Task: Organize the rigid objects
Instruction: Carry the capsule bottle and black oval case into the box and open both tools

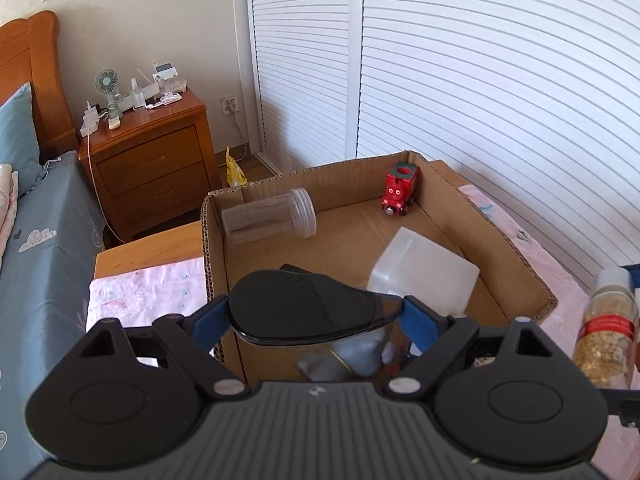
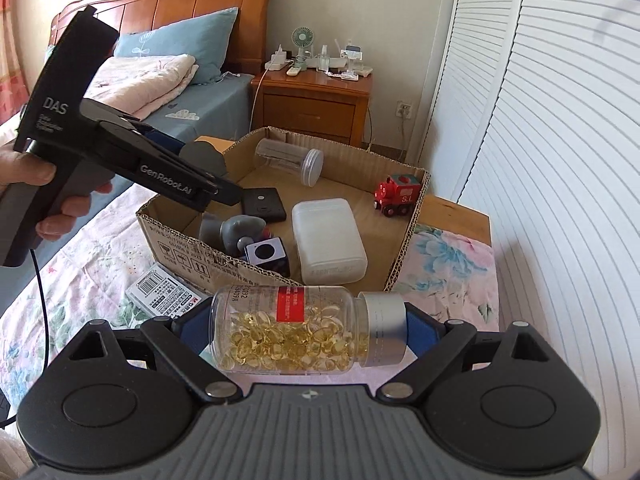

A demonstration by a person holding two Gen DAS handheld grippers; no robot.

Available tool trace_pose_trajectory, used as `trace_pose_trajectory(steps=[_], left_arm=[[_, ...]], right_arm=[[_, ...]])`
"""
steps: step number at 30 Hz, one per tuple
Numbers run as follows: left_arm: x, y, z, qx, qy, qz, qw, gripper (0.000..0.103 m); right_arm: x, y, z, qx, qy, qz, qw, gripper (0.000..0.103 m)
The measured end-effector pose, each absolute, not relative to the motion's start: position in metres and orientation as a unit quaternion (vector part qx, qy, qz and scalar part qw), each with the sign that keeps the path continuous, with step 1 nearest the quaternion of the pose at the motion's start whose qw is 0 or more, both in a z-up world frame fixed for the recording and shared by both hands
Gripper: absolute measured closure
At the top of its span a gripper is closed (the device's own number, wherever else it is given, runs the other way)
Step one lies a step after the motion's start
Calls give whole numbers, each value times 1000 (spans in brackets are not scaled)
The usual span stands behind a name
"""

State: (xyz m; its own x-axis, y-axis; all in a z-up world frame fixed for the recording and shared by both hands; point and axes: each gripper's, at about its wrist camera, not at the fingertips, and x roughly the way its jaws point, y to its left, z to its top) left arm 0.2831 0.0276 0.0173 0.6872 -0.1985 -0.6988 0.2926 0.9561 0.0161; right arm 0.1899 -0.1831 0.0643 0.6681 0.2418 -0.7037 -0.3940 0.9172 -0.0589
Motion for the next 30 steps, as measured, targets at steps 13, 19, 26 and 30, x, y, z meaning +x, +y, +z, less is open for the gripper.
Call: trace_pose_trajectory(steps=[13, 19, 26, 30], left_arm=[[246, 52, 6, 46, 390, -144, 909, 4], [209, 52, 8, 68, 386, -134, 910, 4], [180, 64, 5, 54, 381, -108, 917, 4], [169, 69, 3, 38, 379, -114, 918, 4]], right_arm=[[211, -165, 78, -107, 364, 180, 908, 7], [240, -154, 84, -94, 370, 180, 906, 7], [289, -138, 85, -77, 385, 162, 905, 7], [319, -126, 77, -81, 398, 148, 901, 7]])
